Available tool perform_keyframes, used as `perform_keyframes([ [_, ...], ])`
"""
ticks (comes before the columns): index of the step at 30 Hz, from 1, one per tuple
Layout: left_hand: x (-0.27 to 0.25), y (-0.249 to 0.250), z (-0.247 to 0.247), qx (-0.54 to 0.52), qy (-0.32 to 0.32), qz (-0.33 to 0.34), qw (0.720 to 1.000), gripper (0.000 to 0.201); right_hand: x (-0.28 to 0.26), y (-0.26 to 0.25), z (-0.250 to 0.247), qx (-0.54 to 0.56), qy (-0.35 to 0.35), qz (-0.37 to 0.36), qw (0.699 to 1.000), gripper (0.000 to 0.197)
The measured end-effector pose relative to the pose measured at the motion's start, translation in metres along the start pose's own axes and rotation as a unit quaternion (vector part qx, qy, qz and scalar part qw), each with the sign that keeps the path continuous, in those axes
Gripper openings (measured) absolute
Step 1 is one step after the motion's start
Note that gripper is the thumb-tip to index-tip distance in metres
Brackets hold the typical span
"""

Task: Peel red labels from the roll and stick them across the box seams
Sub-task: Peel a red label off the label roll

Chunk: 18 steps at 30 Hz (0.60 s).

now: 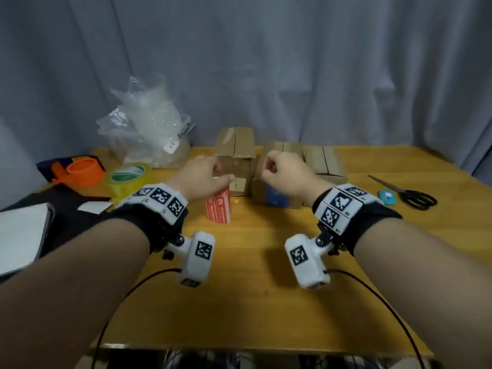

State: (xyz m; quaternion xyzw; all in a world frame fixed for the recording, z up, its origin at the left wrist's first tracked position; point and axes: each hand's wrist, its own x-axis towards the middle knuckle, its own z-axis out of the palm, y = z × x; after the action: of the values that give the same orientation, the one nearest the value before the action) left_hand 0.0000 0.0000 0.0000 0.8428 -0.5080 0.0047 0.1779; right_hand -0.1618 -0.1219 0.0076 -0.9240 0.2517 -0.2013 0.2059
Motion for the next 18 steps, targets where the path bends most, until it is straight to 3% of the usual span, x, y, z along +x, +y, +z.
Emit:
perform_keyframes([
  [3,-0.007,-0.007,0.017,-0.042,-0.041,-0.072,0.996,0.071,-0.008,0.01,0.015,0.036,-0.02,0.03,0.999,0.015],
  [5,-0.007,-0.006,0.023,-0.075,-0.064,-0.092,0.991,0.08,-0.011,0.013,0.026,0.068,-0.033,0.036,0.996,0.014],
  [11,0.005,0.01,0.034,-0.087,-0.077,-0.109,0.987,0.059,-0.007,0.002,0.043,0.166,-0.067,0.006,0.984,0.03],
  [14,0.005,0.014,0.042,-0.097,-0.057,-0.127,0.985,0.059,-0.006,0.002,0.054,0.177,-0.074,0.012,0.981,0.034],
  [18,0.001,0.016,0.038,-0.205,-0.05,-0.171,0.962,0.057,-0.011,0.004,0.058,0.241,-0.113,0.055,0.962,0.028],
])
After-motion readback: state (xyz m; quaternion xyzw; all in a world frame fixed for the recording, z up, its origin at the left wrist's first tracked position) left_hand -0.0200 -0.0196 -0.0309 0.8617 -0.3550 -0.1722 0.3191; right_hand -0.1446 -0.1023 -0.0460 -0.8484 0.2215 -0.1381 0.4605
